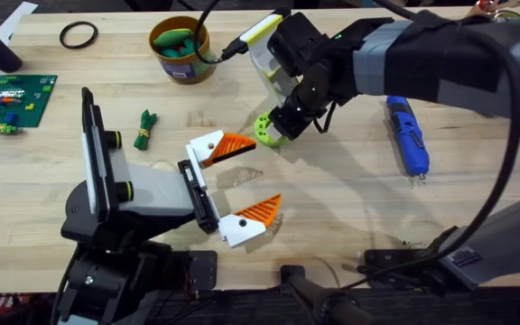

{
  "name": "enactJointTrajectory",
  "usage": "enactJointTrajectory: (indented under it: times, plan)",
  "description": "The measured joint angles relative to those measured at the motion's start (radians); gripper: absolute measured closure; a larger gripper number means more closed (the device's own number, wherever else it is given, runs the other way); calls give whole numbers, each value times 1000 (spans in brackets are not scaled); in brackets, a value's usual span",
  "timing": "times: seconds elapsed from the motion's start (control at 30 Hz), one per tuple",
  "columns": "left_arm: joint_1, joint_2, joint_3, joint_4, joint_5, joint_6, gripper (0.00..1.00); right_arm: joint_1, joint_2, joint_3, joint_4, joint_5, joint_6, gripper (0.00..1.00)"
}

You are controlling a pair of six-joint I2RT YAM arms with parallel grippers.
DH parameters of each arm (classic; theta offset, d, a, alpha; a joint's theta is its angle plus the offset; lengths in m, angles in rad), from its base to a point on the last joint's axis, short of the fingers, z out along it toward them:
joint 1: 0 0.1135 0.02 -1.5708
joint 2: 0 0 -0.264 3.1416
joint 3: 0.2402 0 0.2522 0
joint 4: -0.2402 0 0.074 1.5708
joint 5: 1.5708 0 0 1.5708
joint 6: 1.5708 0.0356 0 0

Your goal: Pick up the gripper from the table and insert it into the empty holder that is missing its gripper. Then pick up a screw, insert it into the mounting hole, and use the screwdriver to tighten it. Finally, clean up the table by picking up the vegetable and placing it into the bucket.

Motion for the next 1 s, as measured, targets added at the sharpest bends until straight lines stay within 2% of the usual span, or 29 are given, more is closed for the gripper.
enactJointTrajectory:
  times: [0.33,0.8,1.0]
  plan:
    - [0,0,0,1,0,8,15,0,0,0,38,-1,1,913]
    - [0,0,0,1,0,9,14,0,0,22,-52,-1,1,913]
    - [0,0,0,1,0,10,14,0,0,24,-40,-1,0,913]
